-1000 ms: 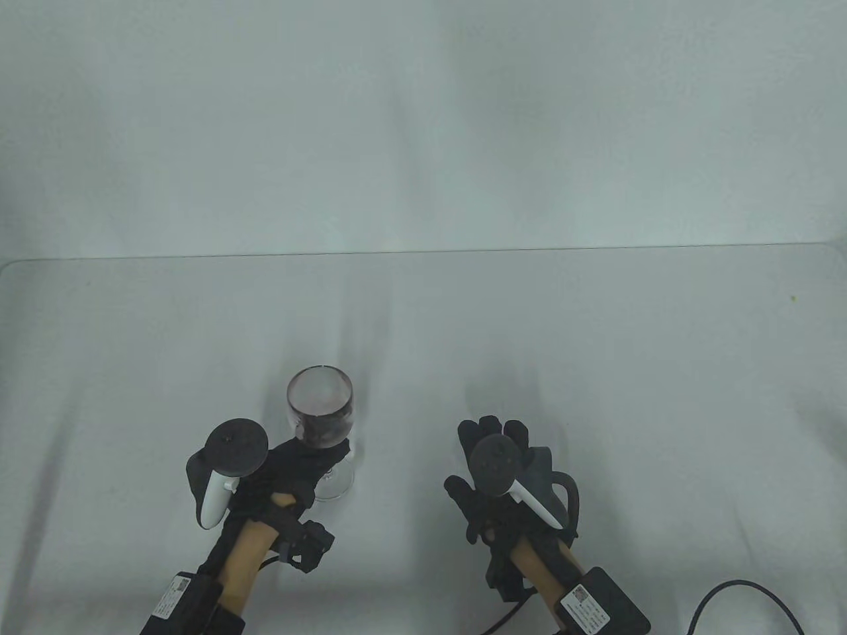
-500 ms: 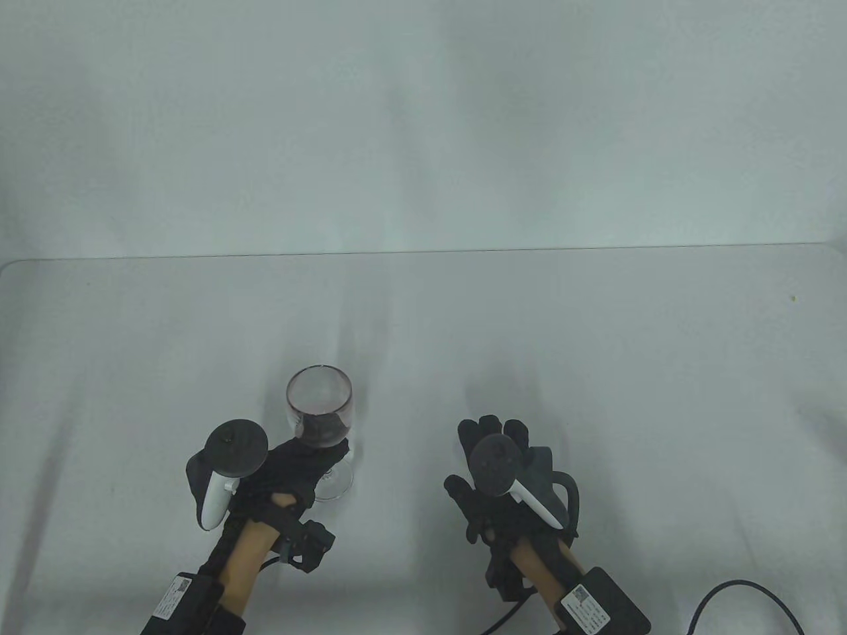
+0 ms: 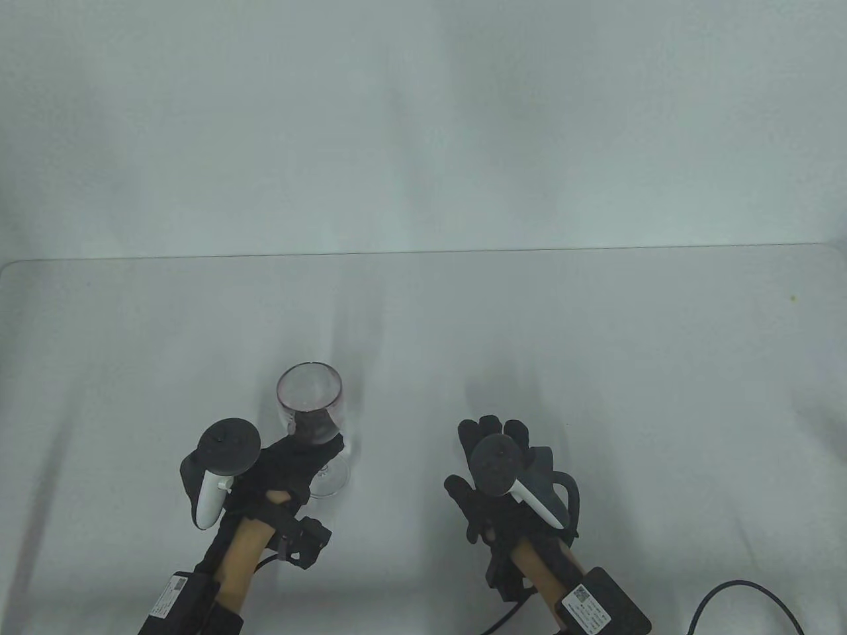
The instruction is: Shake wine glass in air
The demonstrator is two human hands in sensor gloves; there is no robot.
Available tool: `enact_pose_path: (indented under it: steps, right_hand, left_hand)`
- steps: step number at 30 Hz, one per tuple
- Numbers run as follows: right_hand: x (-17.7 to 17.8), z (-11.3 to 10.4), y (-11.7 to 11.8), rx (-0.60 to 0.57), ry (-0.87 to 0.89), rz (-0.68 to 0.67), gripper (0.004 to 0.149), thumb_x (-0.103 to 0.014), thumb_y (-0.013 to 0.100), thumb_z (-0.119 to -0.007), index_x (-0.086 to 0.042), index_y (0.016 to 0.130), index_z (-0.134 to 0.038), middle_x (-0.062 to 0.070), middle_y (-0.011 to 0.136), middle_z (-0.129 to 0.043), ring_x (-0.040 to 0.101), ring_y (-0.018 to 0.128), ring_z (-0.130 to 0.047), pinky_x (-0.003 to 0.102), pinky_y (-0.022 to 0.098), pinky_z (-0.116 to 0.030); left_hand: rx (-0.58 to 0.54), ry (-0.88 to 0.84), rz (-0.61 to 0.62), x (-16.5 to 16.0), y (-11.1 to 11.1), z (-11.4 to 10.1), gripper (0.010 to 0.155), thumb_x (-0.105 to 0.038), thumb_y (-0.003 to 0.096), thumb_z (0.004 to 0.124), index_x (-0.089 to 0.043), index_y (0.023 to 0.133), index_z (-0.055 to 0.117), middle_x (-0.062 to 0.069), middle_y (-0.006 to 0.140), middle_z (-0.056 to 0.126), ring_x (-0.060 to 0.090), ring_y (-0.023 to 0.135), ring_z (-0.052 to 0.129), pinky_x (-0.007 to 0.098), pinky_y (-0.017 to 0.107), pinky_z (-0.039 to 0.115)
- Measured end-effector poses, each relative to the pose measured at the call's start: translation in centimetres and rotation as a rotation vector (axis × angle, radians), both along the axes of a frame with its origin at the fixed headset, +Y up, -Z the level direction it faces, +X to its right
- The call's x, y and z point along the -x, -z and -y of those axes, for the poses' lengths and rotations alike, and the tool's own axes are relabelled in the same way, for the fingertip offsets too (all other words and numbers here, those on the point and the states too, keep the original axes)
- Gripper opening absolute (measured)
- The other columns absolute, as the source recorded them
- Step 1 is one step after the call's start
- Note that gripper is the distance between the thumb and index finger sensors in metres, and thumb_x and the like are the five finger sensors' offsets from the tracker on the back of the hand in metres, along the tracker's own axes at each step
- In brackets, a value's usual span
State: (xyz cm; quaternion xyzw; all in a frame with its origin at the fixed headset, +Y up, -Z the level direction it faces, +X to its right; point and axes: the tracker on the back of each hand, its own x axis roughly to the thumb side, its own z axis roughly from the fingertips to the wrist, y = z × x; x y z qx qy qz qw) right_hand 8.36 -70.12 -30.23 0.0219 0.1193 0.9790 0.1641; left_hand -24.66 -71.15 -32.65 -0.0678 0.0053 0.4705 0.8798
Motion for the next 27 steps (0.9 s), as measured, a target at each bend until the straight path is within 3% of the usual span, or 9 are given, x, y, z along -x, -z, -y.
enact_pose_path:
  steps: [7,18,27]
  right_hand:
    - [-0.1,0.0,0.0,0.003,0.002,0.000,0.078,-0.063,0.037,-0.060,-0.038,0.096,-0.016,-0.008,0.111,-0.015,0.033,0.109,-0.015,0.065,0.072,-0.026]
    - [-0.1,0.1,0.1,0.017,0.017,-0.015,0.078,-0.063,0.037,-0.060,-0.038,0.097,-0.016,-0.008,0.112,-0.015,0.033,0.108,-0.016,0.065,0.072,-0.027]
    - [0.0,0.2,0.2,0.035,0.021,-0.035,0.078,-0.063,0.037,-0.060,-0.038,0.097,-0.016,-0.008,0.112,-0.015,0.033,0.108,-0.015,0.065,0.071,-0.027]
  left_hand:
    - [-0.093,0.003,-0.156,3.3,1.2,-0.4,0.040,-0.046,0.0416,0.083,-0.039,0.081,0.088,-0.010,0.086,0.097,0.019,0.090,0.093,0.045,0.071,0.069]
    - [-0.018,-0.026,-0.495,12.2,4.7,2.1,0.040,-0.047,0.0406,0.084,-0.043,0.080,0.087,-0.014,0.089,0.095,0.015,0.094,0.091,0.042,0.073,0.069]
    - [0.035,0.009,-0.568,15.4,6.6,4.3,0.040,-0.047,0.0399,0.085,-0.043,0.080,0.088,-0.014,0.089,0.095,0.015,0.096,0.090,0.040,0.074,0.070]
